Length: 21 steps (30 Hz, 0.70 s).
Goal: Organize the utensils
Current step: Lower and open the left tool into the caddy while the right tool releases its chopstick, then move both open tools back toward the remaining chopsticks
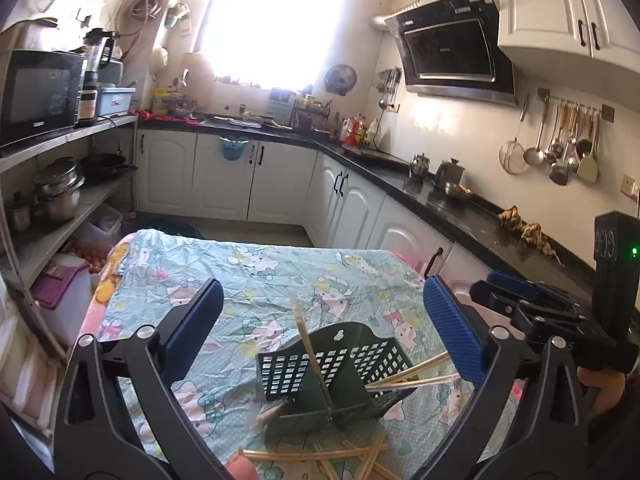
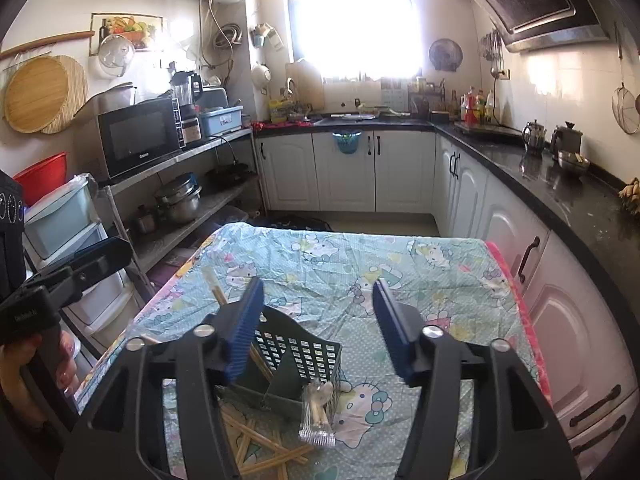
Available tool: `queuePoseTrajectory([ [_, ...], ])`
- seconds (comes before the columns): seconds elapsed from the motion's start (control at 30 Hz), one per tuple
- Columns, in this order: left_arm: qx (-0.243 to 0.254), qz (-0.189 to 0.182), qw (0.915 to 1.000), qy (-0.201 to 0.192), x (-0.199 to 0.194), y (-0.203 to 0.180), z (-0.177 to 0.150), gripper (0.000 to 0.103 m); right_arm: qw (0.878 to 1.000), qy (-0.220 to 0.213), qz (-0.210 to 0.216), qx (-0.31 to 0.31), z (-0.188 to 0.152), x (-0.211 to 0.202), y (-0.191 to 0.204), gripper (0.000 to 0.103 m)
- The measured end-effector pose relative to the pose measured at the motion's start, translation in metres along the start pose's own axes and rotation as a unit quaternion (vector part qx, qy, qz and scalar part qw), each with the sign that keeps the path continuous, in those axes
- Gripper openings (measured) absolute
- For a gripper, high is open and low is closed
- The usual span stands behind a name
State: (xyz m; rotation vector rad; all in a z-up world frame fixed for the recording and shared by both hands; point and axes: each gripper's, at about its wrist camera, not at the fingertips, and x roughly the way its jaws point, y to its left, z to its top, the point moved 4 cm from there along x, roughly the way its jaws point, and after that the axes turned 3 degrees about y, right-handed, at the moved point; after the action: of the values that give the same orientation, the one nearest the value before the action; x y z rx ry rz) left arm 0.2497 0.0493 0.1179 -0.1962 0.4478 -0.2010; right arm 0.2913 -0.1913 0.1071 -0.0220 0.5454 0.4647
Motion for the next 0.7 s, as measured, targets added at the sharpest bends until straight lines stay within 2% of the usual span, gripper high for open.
queuePoseTrajectory([
  [0.4,-0.009,0.011,0.9999,-0.003,-0.034,0.009,-0.024,0.093,1.0,-0.003,0.008,0.002,-0.033,-0.035,0.005,0.067],
  [0.7,-0.01,0.013,0.9997,0.017,-0.042,0.009,-0.055,0.093,1.0,0.018,0.013,-0.01,-0.063,-0.037,0.021,0.067],
])
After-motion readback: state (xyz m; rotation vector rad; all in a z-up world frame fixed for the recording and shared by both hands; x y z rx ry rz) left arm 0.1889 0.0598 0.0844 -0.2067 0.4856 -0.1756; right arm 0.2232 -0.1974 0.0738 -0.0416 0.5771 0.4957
